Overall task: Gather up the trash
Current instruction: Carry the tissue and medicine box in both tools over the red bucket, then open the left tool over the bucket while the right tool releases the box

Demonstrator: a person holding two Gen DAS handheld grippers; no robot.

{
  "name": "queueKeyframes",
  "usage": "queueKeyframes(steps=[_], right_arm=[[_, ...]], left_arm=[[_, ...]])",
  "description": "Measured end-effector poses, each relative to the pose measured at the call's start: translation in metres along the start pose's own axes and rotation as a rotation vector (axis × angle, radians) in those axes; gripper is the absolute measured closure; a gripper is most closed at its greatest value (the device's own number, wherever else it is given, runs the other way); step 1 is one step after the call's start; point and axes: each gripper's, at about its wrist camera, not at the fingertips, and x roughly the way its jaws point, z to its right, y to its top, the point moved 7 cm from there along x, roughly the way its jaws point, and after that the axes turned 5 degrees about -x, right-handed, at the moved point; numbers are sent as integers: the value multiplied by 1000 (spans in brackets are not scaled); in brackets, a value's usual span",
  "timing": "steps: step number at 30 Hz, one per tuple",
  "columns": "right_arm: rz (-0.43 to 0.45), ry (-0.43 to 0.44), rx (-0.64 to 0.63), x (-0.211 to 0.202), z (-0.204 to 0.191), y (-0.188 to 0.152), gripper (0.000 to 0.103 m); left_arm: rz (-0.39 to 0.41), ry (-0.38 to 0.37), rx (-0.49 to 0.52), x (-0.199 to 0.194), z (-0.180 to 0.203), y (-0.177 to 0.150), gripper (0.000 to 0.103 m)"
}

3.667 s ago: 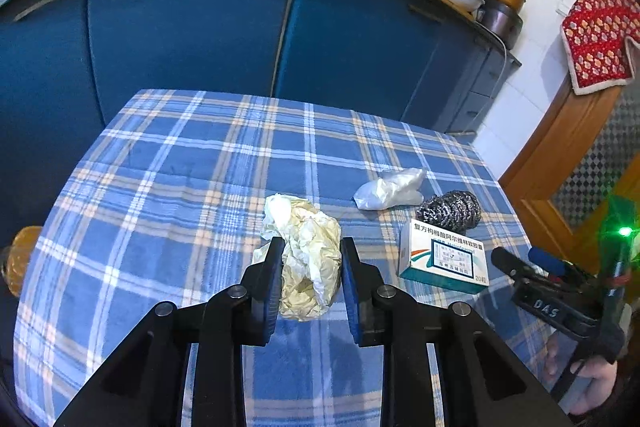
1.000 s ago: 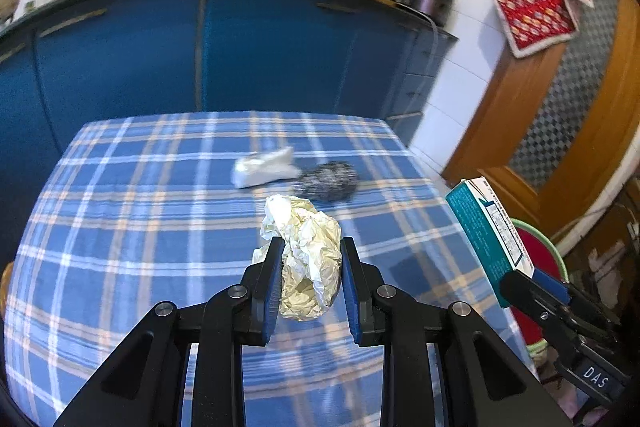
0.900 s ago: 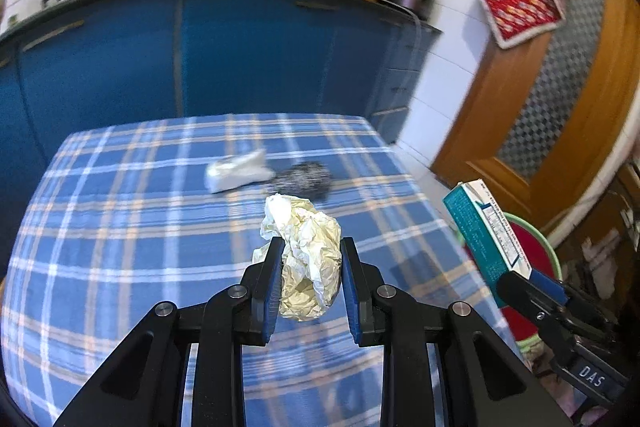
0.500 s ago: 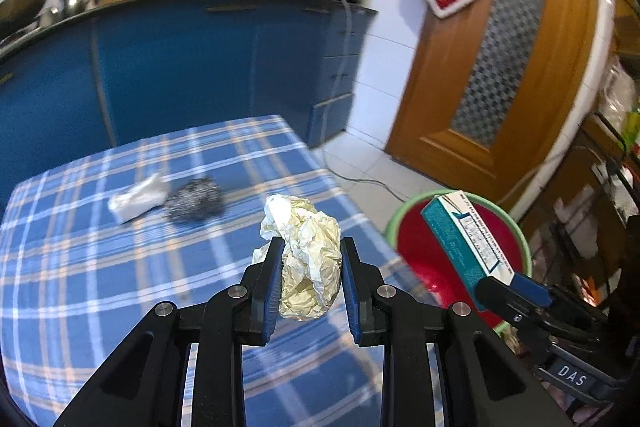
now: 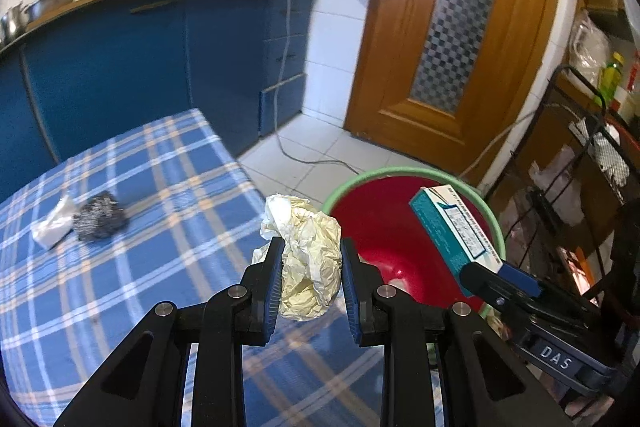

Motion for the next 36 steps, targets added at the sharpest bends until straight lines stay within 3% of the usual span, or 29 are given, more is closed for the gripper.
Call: queueKeyframes(steps=[10, 17, 20, 25, 36], right_arm=[[-56, -19, 101, 23, 35, -8, 46], [-49, -23, 140, 24, 51, -9, 46], [-36, -30, 152, 21, 56, -7, 46], [-19, -41, 165, 16, 61, -4, 46], [-19, -25, 154, 14, 53, -2, 46]], left_arm=[[-62, -32, 42, 32, 28, -8, 76], [-93, -56, 65, 46, 43, -14, 75], [-100, -68, 75, 50, 47, -17, 71], [-103, -66, 93, 52, 52, -19, 53], [-71, -39, 54, 40, 34, -11, 52]])
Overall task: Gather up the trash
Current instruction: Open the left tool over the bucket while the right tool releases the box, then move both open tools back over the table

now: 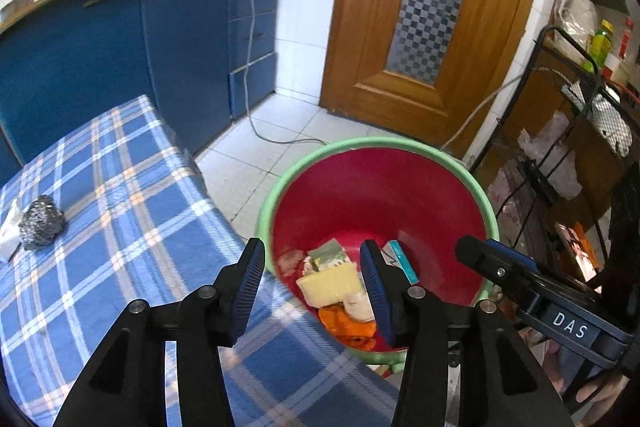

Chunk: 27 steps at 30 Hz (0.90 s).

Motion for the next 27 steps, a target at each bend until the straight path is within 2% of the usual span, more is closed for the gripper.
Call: queueKeyframes(steps=[8, 13, 18, 27], right_arm=[[-10, 43, -68, 2, -33, 4, 44], [-5, 90, -138, 2, -67, 10, 41], [-2, 133, -224, 4, -108, 17, 41], [-17, 205, -307, 18, -171, 23, 37]], left_arm=[[52, 62, -41, -26, -34, 10, 52], [89, 114, -65, -47, -62, 17, 52], [112, 162, -111, -66, -97, 19, 52], [153, 271, -179, -98, -165, 28, 52]])
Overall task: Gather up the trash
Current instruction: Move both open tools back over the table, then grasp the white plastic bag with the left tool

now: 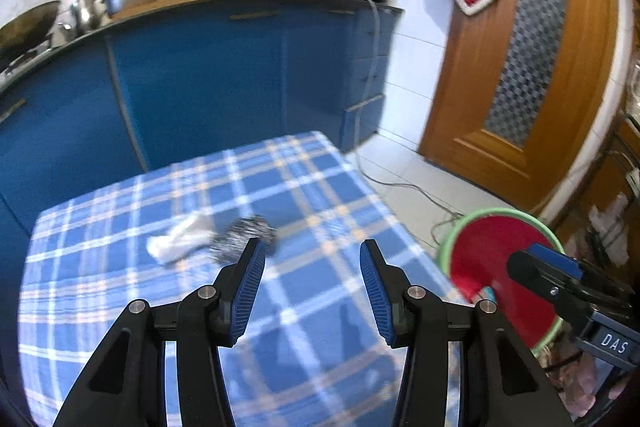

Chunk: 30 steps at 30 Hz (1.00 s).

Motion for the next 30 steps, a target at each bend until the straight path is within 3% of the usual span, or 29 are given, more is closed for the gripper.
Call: queueKeyframes(steps=[10, 15, 26, 30], right_arm=[[-54, 54, -29, 44, -47, 14, 35], [-80, 64, -34, 70, -64, 17, 32], [-145, 40, -38, 119, -72, 18, 31], [-162, 30, -41, 130, -71, 17, 31]], left_arm=[[-12, 109, -49, 18, -71, 16, 52], [-45, 129, -79, 39, -98, 15, 52], [-122, 114, -107, 90, -130, 6, 52], [-147, 76, -137, 105, -135, 5, 52]])
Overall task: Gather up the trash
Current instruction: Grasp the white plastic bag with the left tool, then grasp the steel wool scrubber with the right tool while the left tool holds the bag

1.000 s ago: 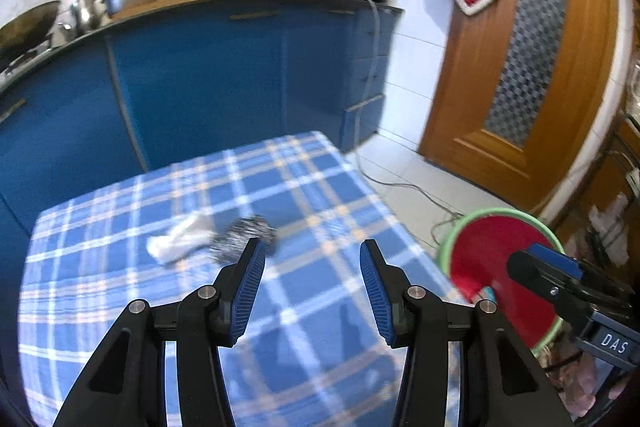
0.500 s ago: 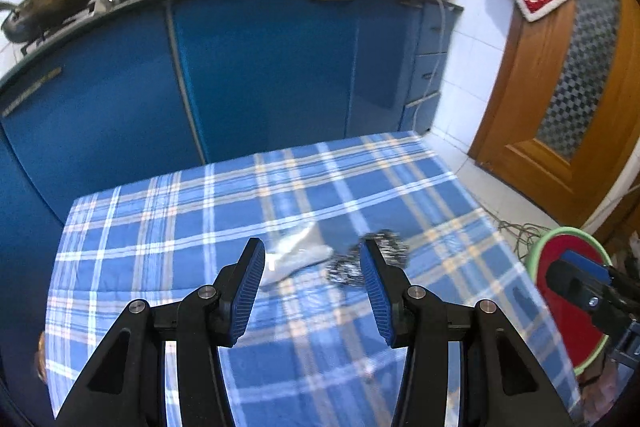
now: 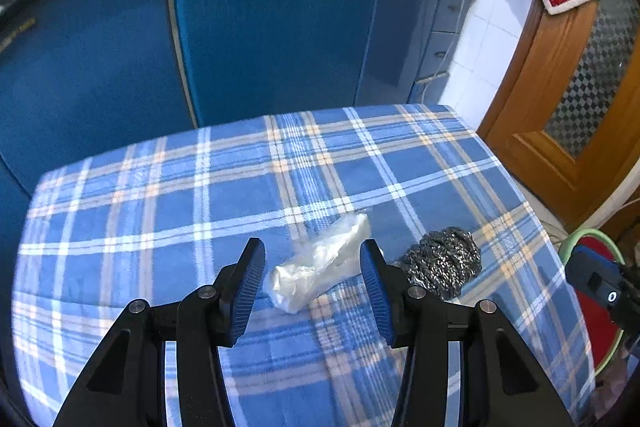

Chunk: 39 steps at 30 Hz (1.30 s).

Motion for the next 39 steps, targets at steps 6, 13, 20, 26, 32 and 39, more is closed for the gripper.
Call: queueKeyframes(steps=[6, 13, 20, 26, 32, 39], right_arm=[[-14, -7, -6, 12, 0, 3, 31], [-33, -9, -5, 22, 1, 0, 31], [-49, -6, -8, 30, -1, -2, 31], [-55, -1, -32, 34, -11, -2, 31], [-64, 15, -69, 42, -26, -2, 31], [-69, 47, -131, 56, -51, -1, 31]], left_arm=[[-18, -42, -19, 16, 0, 2, 52], [-36, -69, -5, 28, 3, -2, 55], [-27, -53, 2, 23, 1, -4, 67], [-7, -28, -45, 14, -11, -7, 70], [35, 8, -132, -4, -29, -9, 71], [45, 58, -183, -10, -44, -16, 71]])
